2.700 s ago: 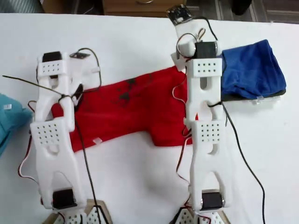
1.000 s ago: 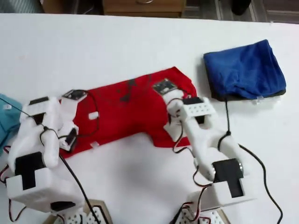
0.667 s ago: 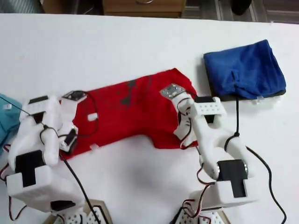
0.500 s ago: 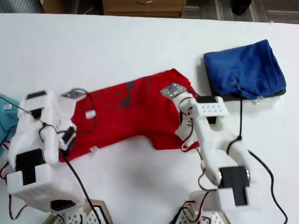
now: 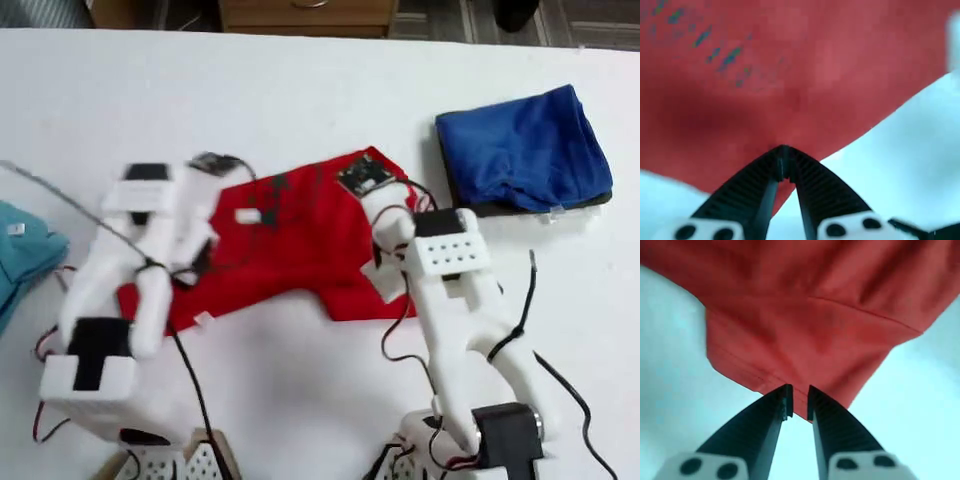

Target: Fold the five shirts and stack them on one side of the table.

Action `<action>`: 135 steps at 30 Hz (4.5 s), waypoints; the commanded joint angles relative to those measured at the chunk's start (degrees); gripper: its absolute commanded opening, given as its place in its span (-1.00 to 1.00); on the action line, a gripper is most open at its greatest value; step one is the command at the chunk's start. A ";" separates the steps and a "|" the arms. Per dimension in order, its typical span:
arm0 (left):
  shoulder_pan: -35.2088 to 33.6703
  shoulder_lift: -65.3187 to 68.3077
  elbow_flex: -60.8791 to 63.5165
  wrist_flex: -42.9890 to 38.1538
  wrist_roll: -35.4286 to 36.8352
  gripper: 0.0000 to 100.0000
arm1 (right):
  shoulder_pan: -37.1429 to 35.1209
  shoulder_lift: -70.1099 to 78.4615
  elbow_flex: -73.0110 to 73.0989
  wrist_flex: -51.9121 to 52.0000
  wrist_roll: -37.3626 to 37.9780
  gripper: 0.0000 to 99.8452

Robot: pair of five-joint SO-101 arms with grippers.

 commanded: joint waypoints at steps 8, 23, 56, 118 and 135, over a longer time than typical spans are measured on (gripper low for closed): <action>13.36 -1.14 10.86 -5.80 3.34 -0.95 | 5.14 -2.95 2.99 -0.92 -0.97 -0.88; -3.60 -1.23 -5.14 9.76 -4.13 -0.95 | 2.59 -2.42 5.80 -3.47 7.82 -0.87; -13.54 -0.88 14.55 -18.55 -4.75 -0.95 | -6.64 8.48 11.16 -3.47 29.10 -0.49; -13.54 -0.88 14.81 -18.73 -4.75 -0.95 | -1.19 64.40 -84.22 14.02 25.67 -0.93; -13.54 -0.88 14.81 -18.73 -4.75 -0.95 | 2.33 79.25 -128.88 26.33 5.45 -0.66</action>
